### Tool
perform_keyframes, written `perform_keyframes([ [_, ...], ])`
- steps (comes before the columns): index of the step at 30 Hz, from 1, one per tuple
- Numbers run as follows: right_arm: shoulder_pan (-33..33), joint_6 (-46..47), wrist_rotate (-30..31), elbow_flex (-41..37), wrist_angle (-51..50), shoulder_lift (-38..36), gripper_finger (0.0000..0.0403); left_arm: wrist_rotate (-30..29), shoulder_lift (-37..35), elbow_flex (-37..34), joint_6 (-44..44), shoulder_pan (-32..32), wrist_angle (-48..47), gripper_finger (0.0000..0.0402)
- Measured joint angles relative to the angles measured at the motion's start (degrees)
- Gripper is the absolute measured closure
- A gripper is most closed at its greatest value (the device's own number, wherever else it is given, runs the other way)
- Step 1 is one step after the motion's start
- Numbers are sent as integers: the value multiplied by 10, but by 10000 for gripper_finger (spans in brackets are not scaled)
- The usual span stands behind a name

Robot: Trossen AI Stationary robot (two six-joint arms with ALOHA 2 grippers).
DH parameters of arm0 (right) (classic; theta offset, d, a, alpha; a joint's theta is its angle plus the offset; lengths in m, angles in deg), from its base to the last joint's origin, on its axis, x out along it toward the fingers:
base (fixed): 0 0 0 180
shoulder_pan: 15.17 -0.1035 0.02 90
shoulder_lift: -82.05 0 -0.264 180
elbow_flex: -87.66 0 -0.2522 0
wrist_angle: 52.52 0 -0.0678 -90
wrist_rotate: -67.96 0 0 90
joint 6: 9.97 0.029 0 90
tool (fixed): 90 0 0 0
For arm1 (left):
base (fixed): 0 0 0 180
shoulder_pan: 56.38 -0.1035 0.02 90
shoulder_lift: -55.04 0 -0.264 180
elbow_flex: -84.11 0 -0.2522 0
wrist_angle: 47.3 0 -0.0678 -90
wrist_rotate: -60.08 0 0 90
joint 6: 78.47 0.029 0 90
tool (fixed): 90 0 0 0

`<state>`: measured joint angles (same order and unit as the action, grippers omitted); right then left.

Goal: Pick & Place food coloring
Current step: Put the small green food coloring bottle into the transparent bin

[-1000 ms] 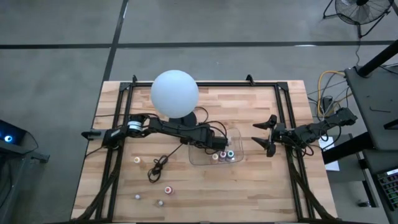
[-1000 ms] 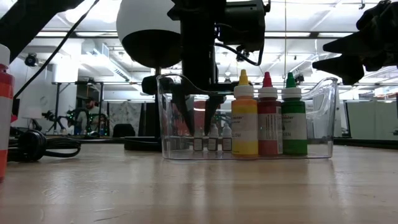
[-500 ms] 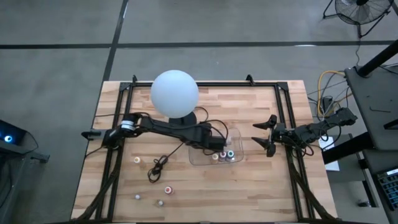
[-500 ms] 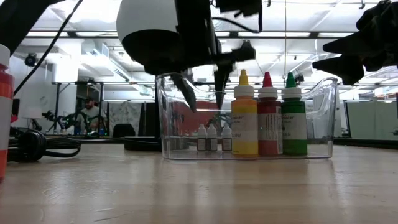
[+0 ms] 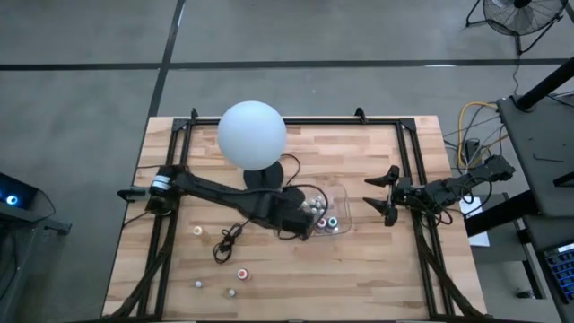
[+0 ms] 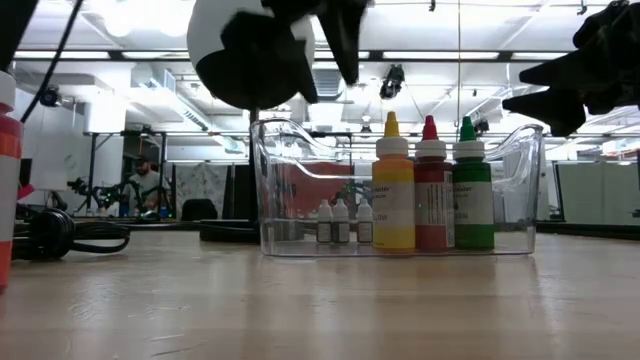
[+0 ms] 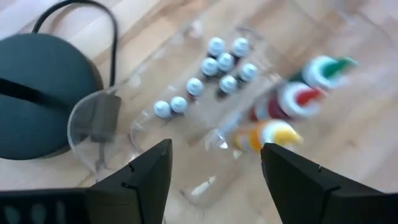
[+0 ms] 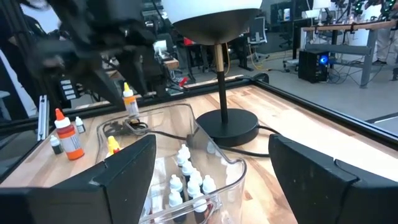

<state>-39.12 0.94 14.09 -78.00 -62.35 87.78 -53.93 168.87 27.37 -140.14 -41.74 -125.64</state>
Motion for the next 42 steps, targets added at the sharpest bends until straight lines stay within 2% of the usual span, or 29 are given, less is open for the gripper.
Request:
perform_keyframes([
  [7,0,0,0,0,0,0,104,24,-46,0,38,43,-23,186],
  [13,0,0,0,0,0,0,97,59,-72,0,45,82,-92,186],
  [25,0,0,0,0,0,0,96,59,-101,-3,46,152,-222,186],
  [31,0,0,0,0,0,0,101,56,-131,-22,45,196,-223,186],
  [38,0,0,0,0,0,0,92,57,-144,-54,-7,256,-223,186],
  [42,0,0,0,0,0,0,95,66,-145,-62,-73,285,-224,186],
])
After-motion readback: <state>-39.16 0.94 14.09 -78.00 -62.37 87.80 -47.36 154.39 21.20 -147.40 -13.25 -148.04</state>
